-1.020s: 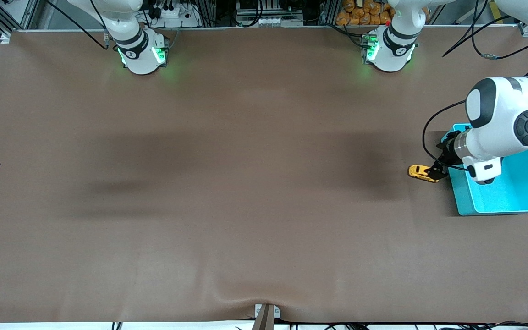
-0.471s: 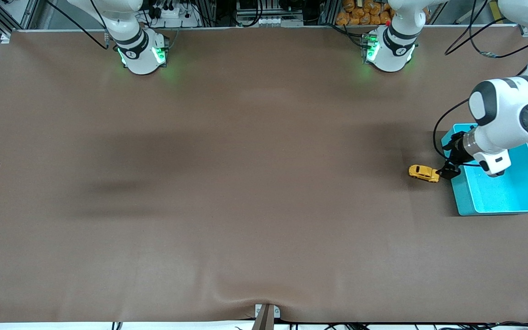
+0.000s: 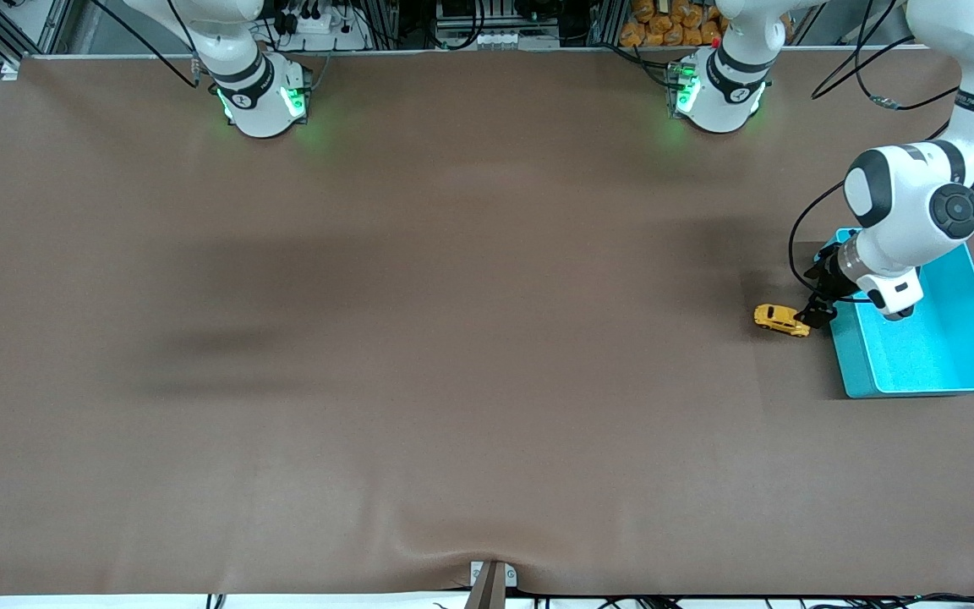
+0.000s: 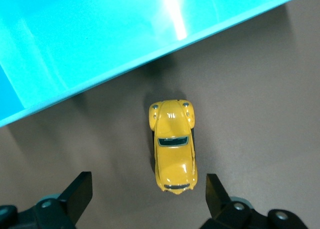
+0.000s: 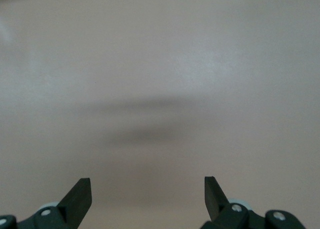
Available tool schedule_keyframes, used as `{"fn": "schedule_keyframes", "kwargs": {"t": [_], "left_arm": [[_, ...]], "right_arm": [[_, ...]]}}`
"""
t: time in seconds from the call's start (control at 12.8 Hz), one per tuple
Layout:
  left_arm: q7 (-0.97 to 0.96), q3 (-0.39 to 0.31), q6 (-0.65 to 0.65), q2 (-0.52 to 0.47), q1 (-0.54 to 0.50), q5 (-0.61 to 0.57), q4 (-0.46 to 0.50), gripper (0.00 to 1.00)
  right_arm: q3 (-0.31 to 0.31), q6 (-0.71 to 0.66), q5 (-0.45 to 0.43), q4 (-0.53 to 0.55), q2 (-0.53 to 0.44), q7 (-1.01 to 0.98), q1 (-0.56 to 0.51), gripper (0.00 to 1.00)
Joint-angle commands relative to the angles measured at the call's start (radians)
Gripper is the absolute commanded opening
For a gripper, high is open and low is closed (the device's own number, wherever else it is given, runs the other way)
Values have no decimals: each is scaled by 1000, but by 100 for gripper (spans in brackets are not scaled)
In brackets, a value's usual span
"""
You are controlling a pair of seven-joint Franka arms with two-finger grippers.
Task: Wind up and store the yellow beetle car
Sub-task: 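Close the left gripper around the yellow car beside the bin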
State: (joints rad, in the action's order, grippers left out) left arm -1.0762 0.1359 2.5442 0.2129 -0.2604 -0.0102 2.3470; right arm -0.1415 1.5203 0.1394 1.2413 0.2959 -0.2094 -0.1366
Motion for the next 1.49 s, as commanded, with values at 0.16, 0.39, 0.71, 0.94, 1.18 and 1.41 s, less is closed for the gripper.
{"fn": "schedule_keyframes", "kwargs": {"t": [0.16, 0.39, 0.71, 0.94, 1.18, 1.41], "left_arm": [[-13, 7, 102, 63, -7, 16, 5, 100], [-13, 7, 126, 100, 0, 16, -5, 100], [-11, 7, 133, 122, 0, 15, -5, 100], [-11, 7, 136, 143, 1, 15, -21, 100], [-13, 7, 171, 174, 4, 15, -37, 56], [-68, 8, 176, 169, 4, 15, -37, 0]], "right_arm": [[8, -3, -17, 150, -156, 22, 17, 100], [16, -3, -26, 220, -231, 70, 17, 100], [40, -6, -46, 306, -322, 129, 25, 100], [59, -9, -58, 331, -348, 174, 35, 100], [60, -8, -113, 336, -356, 174, 54, 100], [114, 12, -132, 385, -383, 183, 60, 100]]}}
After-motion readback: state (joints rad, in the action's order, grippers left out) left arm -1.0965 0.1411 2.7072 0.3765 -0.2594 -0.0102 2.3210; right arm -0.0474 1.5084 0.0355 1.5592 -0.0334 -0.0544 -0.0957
